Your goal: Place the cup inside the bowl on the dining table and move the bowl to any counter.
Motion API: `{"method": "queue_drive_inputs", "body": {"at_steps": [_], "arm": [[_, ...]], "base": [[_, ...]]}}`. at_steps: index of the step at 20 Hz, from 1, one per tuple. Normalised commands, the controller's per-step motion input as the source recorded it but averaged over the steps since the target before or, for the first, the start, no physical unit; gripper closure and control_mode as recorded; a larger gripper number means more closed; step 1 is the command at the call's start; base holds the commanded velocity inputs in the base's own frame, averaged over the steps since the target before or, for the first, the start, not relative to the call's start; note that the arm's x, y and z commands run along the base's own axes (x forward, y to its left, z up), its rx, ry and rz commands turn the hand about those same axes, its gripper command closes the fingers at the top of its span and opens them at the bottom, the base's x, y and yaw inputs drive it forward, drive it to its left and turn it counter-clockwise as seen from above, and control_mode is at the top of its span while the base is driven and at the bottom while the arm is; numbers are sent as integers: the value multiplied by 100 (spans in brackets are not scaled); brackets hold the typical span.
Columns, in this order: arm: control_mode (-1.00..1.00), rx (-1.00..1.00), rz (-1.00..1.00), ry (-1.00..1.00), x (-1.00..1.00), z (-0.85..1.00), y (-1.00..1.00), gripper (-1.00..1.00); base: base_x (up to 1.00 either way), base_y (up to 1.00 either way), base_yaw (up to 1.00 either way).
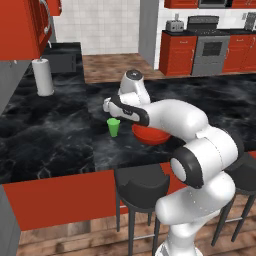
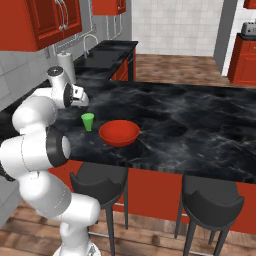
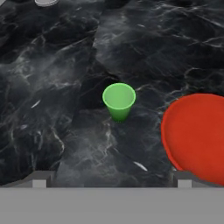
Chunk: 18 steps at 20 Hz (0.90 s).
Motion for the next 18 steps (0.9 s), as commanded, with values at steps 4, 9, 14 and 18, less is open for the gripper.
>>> {"method": "queue_drive_inputs", "body": {"at_steps": [4,9,14,18], "arm": [[-100,0,0,0,22,-13,5,-100],[-100,0,0,0,28,-11,1,-100],[-100,0,0,0,33,-4,0,-100],[-100,0,0,1,21,0,2,-100]], "base": [[0,0,0],[0,0,0],[0,0,0],[0,0,0]]}}
